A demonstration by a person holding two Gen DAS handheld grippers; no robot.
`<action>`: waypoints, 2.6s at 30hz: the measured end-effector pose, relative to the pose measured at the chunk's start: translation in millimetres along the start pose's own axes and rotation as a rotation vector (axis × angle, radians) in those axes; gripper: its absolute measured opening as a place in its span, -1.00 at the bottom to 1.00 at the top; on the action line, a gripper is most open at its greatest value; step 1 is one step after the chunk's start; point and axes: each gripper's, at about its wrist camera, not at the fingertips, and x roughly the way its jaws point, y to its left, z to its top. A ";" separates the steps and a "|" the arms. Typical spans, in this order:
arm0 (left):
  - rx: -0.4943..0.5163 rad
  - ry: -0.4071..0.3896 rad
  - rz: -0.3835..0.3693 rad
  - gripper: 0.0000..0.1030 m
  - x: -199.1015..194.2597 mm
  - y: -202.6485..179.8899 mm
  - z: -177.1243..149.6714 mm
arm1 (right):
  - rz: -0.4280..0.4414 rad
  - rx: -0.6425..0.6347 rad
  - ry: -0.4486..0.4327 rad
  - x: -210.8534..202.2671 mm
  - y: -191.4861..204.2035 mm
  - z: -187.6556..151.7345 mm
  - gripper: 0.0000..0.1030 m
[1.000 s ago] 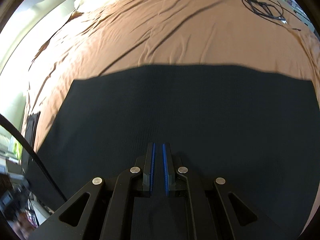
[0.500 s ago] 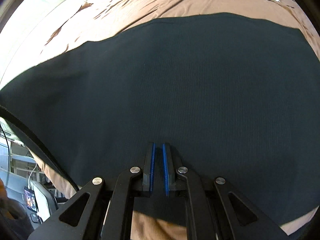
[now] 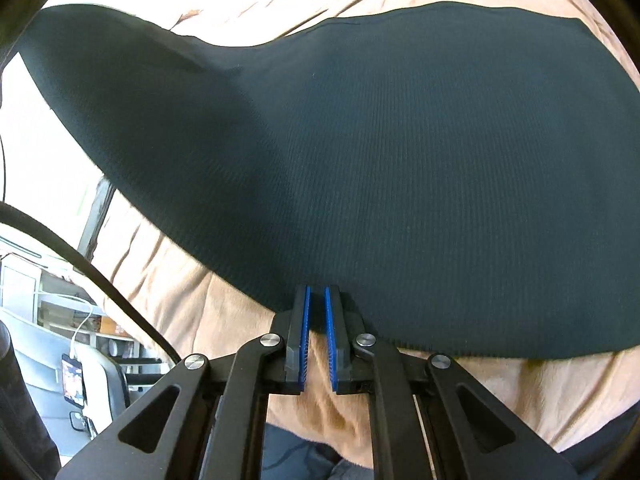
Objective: Fold small clothes
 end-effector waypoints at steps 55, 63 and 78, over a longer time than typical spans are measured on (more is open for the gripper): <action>0.333 0.516 -0.078 -0.02 204.4 -172.8 -165.1 | 0.013 0.254 -0.327 -192.0 -184.6 -98.8 -0.18; 0.313 0.482 0.076 -0.03 183.9 -108.3 -154.8 | 0.040 0.229 -0.292 -178.0 -189.1 -76.8 -0.18; 0.196 0.486 0.282 -0.03 154.2 -0.6 -165.5 | 0.099 0.324 -0.270 -159.5 -229.7 -48.3 -0.43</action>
